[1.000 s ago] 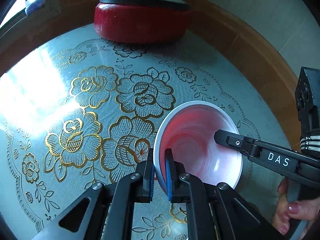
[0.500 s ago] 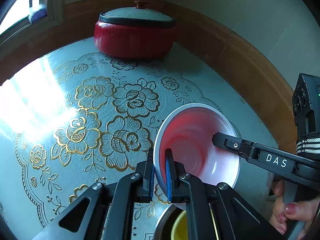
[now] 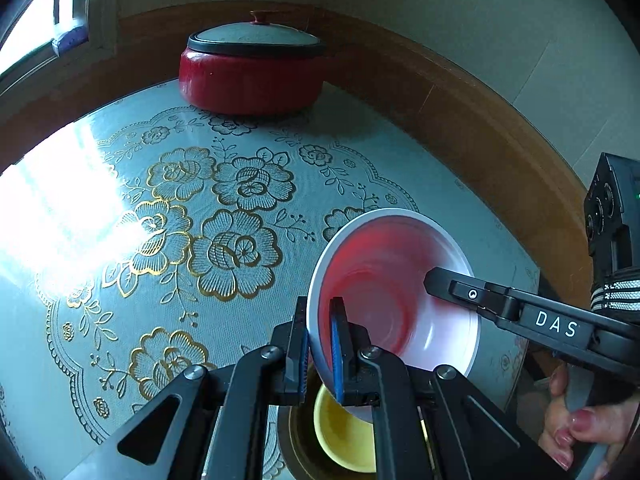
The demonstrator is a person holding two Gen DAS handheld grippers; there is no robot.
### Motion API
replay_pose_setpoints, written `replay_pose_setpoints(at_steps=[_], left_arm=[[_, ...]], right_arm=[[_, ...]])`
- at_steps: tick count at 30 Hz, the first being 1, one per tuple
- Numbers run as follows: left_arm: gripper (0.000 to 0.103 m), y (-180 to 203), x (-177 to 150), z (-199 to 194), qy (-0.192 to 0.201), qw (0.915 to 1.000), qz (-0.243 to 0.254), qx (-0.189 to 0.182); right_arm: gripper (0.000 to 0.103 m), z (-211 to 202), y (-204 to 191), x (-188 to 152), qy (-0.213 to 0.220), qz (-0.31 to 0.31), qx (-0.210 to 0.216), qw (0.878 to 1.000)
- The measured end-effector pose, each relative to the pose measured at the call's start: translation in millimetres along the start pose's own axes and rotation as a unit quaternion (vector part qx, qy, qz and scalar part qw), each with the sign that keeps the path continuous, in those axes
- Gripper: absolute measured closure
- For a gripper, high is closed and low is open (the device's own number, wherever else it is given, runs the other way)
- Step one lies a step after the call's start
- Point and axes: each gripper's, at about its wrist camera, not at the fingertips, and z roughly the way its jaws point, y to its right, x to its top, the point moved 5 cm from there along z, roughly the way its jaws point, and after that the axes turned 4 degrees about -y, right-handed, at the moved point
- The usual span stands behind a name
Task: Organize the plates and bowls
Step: 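Lower the red cup in the left tool into the yellow bowl held by the right tool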
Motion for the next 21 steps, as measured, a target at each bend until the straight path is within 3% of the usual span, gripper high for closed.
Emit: replay_pose_setpoints(at_steps=[21], left_arm=[[0.094,21.0,-35.5,-17.3,-0.01,0.9998,0.018,-0.009]], right_arm=[[0.094,-18.8,14.0,-45.6,0.002,0.017,0.0,1.0]])
